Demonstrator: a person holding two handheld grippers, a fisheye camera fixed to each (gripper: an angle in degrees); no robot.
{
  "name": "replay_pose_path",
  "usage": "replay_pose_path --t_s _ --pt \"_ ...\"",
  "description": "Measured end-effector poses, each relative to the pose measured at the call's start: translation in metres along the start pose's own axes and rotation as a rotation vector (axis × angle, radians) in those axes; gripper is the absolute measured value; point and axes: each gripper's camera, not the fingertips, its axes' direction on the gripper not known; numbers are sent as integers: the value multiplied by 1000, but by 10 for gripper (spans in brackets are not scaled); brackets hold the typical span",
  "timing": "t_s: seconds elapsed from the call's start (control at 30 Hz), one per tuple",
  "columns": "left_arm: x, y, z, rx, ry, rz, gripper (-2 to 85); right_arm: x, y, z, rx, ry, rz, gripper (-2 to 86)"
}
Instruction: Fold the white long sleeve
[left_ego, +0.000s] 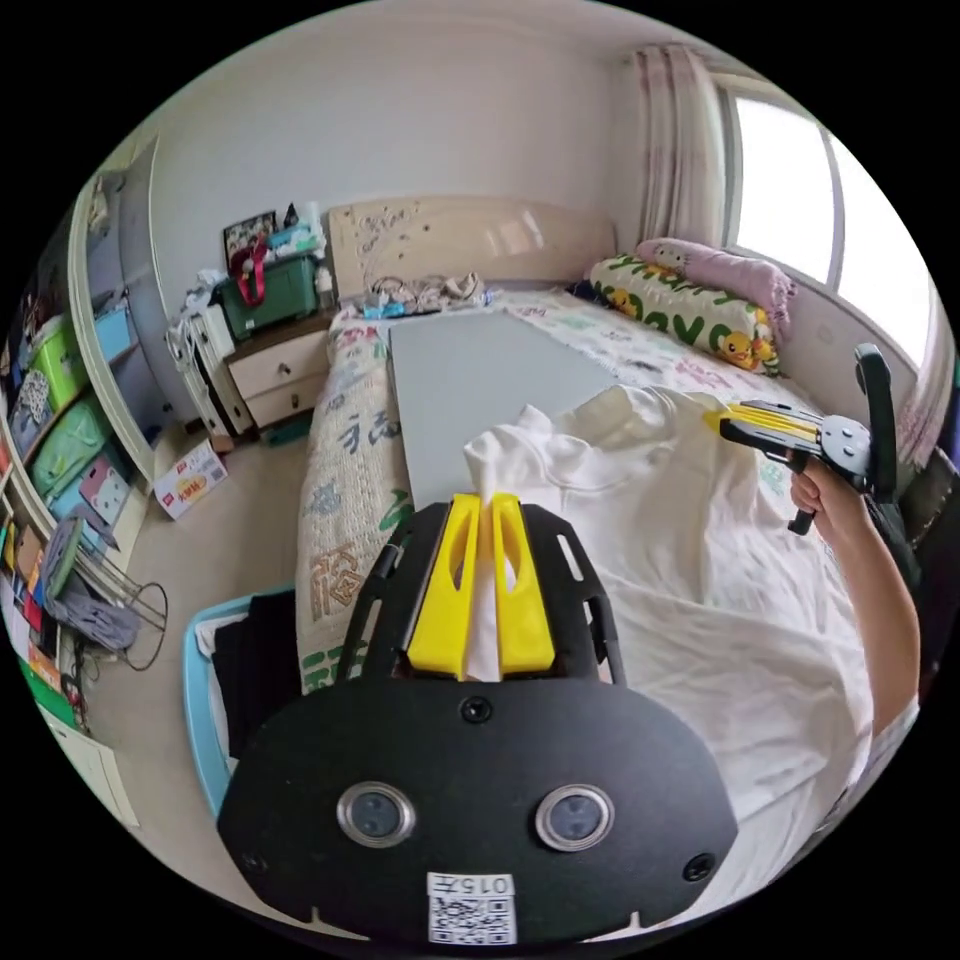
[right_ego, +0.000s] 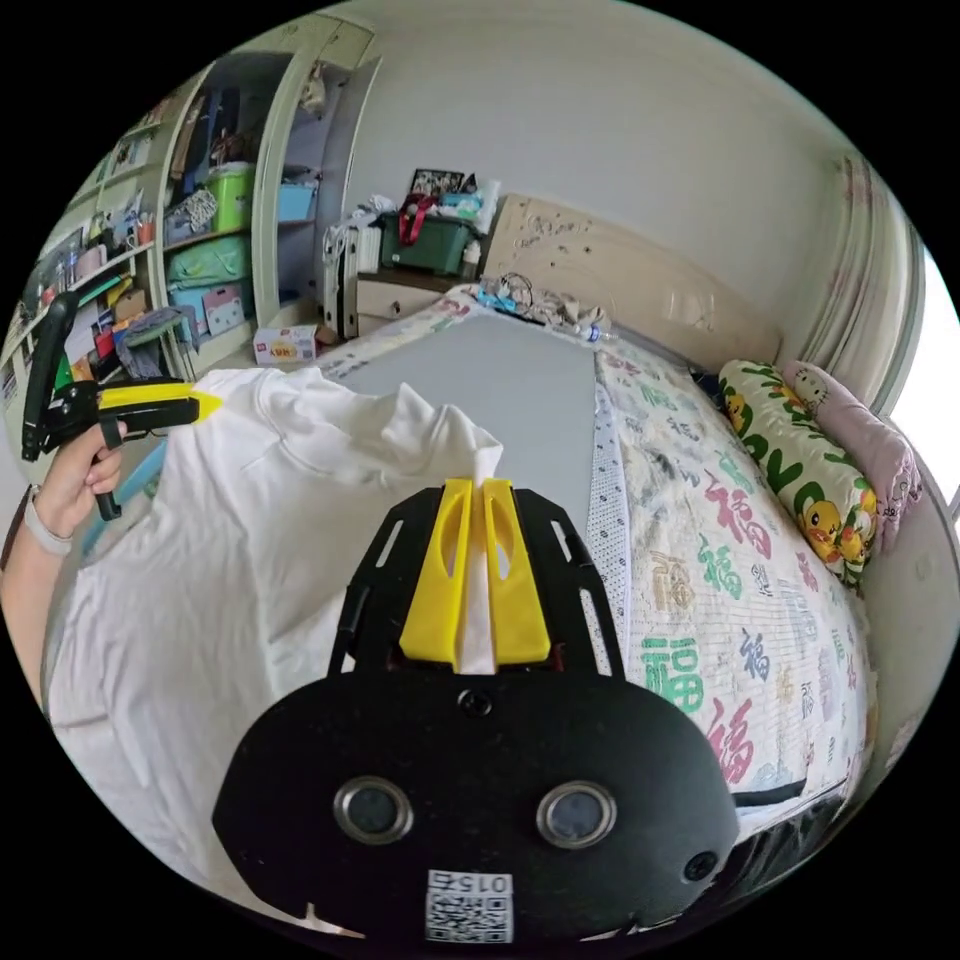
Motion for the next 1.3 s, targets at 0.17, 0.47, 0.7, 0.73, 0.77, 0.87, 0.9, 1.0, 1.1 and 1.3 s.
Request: replay_pose_path --t_s 0.17,0.47,0.7,0.73,0.77,0.87,0.9,1.0,1.1,1.3 --pt "77 79 -163 180 118 183 12 6 125 -193 183 -167 -90 0" --pt "245 355 -288 126 179 585 10 -6 409 -303 26 -454 -280 0" --pt "296 370 -342 176 74 636 7 31 448 -317 115 -511 -143 -4" --pt "299 375 -344 166 91 641 7 32 452 -315 107 -511 -142 -3" --pt "300 380 -343 151 105 638 7 32 456 -312 93 -510 -151 -1" --pt "299 392 -330 94 132 608 7 31 459 -296 38 -501 -162 17" --pt "297 394 -330 95 142 594 8 33 457 -293 26 -498 -151 25" --pt "266 398 -356 174 149 483 8 66 444 -287 56 -515 -35 82" --pt "202 384 -381 366 171 218 7 105 409 -278 150 -461 120 111" --pt "112 296 -248 47 137 -129 66 147 301 -177 111 -362 340 135"
